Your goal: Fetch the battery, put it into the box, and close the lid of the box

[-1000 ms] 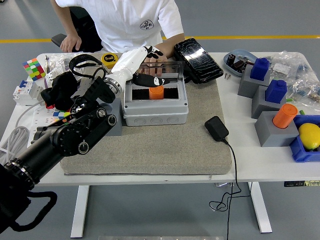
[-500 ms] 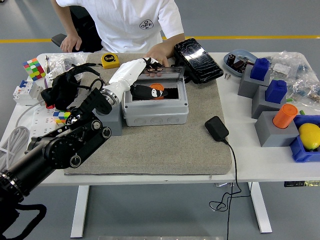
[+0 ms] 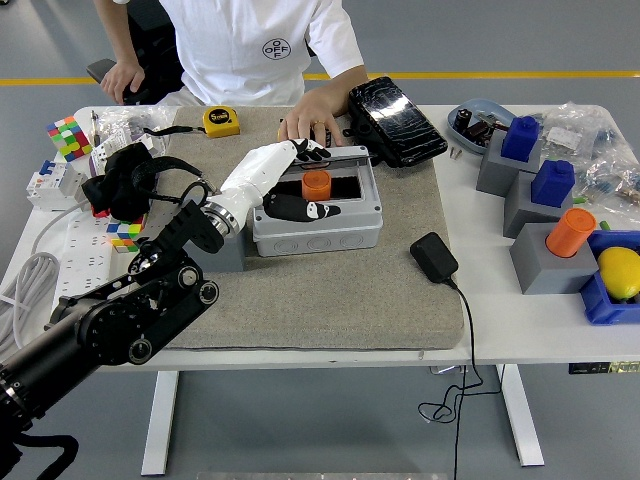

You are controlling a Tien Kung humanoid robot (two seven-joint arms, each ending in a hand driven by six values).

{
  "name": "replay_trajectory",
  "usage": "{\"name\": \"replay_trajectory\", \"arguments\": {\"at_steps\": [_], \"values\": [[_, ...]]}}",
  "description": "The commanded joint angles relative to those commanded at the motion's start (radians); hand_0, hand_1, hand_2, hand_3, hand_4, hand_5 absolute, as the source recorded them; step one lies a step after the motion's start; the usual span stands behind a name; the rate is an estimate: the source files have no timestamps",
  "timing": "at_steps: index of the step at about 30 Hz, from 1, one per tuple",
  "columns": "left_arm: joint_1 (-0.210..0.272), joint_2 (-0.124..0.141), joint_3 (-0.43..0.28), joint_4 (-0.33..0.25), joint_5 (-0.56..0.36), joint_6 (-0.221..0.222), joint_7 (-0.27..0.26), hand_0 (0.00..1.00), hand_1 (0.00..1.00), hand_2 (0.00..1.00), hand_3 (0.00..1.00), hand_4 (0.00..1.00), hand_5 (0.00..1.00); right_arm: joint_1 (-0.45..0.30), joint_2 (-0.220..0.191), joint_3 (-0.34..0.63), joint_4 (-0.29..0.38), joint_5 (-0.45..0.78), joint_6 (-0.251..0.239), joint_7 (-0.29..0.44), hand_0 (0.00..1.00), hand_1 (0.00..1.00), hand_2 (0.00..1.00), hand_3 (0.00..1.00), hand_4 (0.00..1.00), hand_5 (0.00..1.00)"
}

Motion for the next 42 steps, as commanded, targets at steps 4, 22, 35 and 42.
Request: {"name": "replay_trajectory", "arguments": {"at_steps": [4, 22, 35, 42], "values": [[0.009, 0.002, 0.010, -0.005, -0.005, -0.003, 0.003, 0.572, 0.714, 0.712, 0.727, 0.998, 0.392, -0.002, 0.001, 0.001, 0.000, 0.000, 0.000, 0.000, 0.546, 0.599, 0.584, 0.542, 0.912, 0.473], [0.167, 0.018, -0.236, -0.208, -0.100, 0.018, -0.060, 0.571, 0.704, 0.704, 0.722, 0.998, 0.383, -0.005, 0.006, 0.010, -0.002, 0.000, 0.000, 0.001, 0.545, 0.598, 0.585, 0.541, 0.912, 0.473], [0.316, -0.002, -0.484, -0.204, -0.278, 0.040, -0.098, 0.582, 0.703, 0.697, 0.710, 0.998, 0.384, -0.005, 0.007, 0.017, -0.005, 0.004, 0.001, 0.001, 0.544, 0.598, 0.585, 0.541, 0.912, 0.473], [0.348, 0.000, -0.519, -0.198, -0.324, 0.040, -0.103, 0.581, 0.699, 0.694, 0.705, 0.998, 0.378, -0.003, 0.003, 0.023, -0.006, 0.003, 0.001, 0.001, 0.544, 0.599, 0.585, 0.542, 0.912, 0.473]]}}
